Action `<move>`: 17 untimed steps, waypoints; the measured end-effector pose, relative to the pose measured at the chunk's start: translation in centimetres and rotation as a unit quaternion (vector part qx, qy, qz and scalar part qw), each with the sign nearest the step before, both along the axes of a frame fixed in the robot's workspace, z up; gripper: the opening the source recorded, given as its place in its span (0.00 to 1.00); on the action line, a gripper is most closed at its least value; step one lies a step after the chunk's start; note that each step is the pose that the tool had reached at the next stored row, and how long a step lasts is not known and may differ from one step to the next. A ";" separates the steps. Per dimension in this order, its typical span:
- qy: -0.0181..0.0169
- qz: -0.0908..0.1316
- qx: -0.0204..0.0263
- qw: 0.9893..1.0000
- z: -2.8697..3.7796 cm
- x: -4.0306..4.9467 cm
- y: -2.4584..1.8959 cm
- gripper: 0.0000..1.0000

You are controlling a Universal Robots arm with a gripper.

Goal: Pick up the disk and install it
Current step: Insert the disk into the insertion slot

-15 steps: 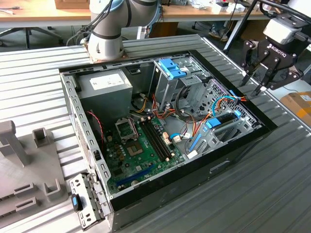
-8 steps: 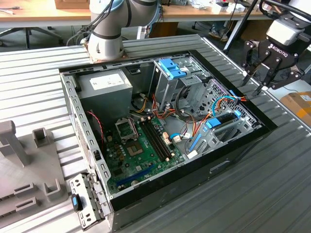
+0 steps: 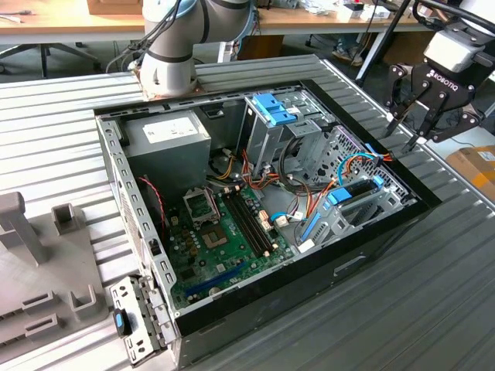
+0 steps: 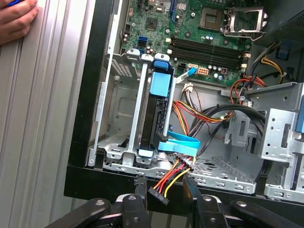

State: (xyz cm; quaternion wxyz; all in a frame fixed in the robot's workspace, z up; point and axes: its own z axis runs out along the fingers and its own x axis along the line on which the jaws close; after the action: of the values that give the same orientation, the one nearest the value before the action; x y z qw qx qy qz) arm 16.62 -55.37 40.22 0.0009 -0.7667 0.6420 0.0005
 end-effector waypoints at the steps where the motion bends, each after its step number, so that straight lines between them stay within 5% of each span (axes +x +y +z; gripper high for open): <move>1: 0.000 0.001 0.000 1.000 0.00 0.00 0.00 0.44; 5: 0.000 0.020 0.000 1.000 -0.01 0.00 0.02 0.44; 17: 0.000 0.026 0.000 1.000 -0.02 0.27 0.16 0.44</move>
State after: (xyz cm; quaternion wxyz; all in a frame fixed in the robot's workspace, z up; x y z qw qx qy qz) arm 16.90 -55.21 40.20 0.0010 -0.7832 0.6217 0.0006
